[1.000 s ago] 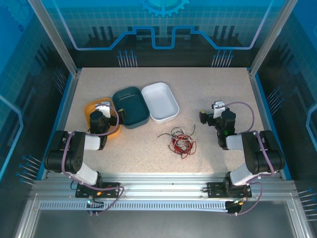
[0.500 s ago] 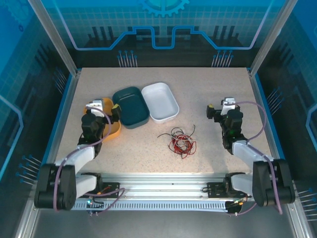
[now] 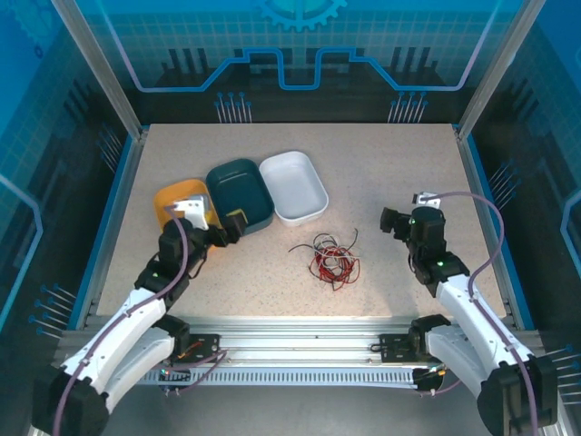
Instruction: Untangle the cables
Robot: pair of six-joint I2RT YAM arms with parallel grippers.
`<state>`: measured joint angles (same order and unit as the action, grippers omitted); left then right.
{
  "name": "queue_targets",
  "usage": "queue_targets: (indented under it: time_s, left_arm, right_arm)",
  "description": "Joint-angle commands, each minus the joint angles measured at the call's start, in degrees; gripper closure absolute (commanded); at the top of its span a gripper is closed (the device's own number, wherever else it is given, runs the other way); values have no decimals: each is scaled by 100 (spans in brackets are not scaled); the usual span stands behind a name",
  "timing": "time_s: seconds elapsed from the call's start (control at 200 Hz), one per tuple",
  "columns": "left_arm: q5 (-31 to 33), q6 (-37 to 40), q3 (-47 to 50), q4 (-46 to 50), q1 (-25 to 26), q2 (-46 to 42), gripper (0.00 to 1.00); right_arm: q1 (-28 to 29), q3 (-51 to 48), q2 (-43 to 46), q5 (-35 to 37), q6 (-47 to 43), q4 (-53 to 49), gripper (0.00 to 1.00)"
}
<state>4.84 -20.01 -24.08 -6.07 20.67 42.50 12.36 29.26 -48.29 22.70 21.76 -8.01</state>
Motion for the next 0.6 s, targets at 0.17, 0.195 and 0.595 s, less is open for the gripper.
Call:
queue_targets:
  time_s: [0.17,0.195,0.595]
  left_arm:
    - [766,-1262,207,202,1700,502,1]
    - [756,-1239,187,156,1797,632,1]
    - [-25,-1057,-356,-933,2559,2809,1]
  right_arm:
    - [1191,824,-478,608,1316,-2086,0]
    - [1290,892,-567,589,1394,-2177,0]
    - [1906,1415,-1410,-482,2281,-2814,12]
